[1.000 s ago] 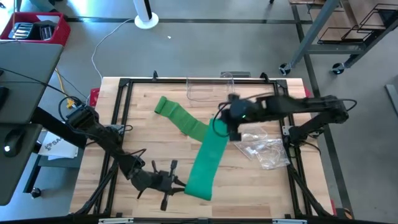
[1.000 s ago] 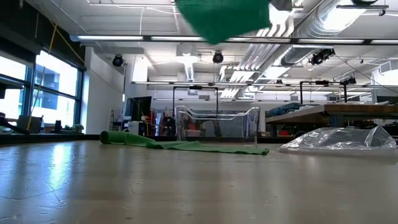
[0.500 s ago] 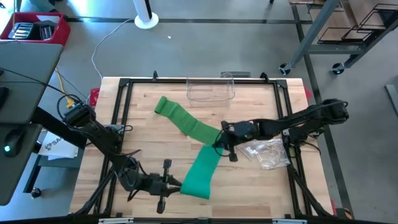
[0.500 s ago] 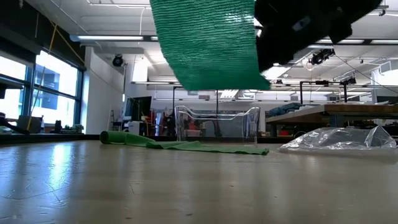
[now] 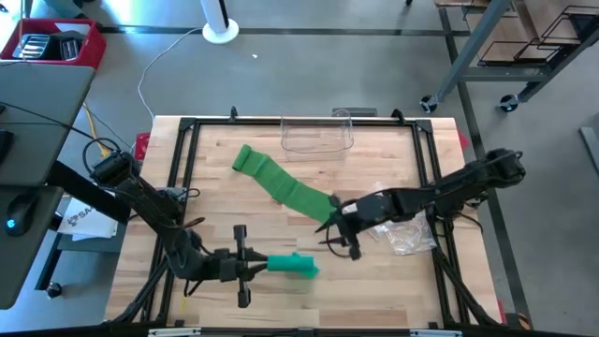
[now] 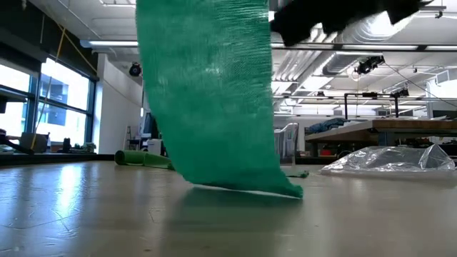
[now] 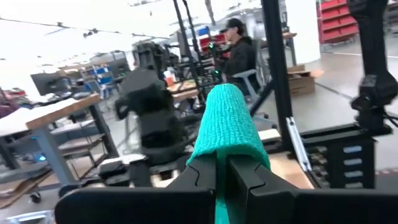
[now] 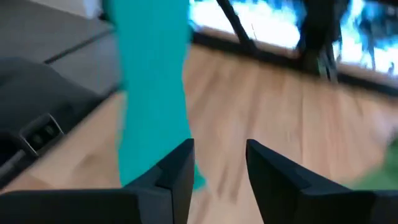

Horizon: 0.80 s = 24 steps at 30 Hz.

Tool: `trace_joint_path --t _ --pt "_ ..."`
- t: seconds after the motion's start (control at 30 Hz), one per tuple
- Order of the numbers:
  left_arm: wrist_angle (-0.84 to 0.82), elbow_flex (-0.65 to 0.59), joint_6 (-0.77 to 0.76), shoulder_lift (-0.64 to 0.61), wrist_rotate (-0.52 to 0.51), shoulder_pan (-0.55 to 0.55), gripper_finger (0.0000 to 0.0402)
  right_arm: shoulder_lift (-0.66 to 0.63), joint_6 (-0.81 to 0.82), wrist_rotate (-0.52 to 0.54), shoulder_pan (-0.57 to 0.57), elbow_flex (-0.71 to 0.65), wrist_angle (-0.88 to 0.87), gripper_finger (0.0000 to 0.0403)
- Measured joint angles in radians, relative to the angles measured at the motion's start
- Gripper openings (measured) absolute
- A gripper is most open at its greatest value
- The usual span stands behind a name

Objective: Roll bandage
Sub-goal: Roll the blue bandage

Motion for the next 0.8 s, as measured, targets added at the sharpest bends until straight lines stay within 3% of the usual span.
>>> trace_joint_path --t 0.13,0.33,0.6,0.8 --pt "0.032 0.000 0.034 0.000 -0.002 0.000 0.0001 0.000 -0.059 0.017 0.064 0.081 0.017 0.0138" --pt "0.056 0.000 0.051 0.000 -0.001 0.006 0.0001 0.000 -0.109 0.157 0.140 0.173 0.025 0.0138" --pt "0.107 0.000 0.103 0.000 -0.001 0.023 0.0001 0.004 -0.107 0.160 0.157 0.198 0.036 0.0138" --pt "0.176 0.000 0.184 0.000 0.001 0.021 0.0001 0.077 -0.109 0.121 0.162 0.198 0.136 0.0138"
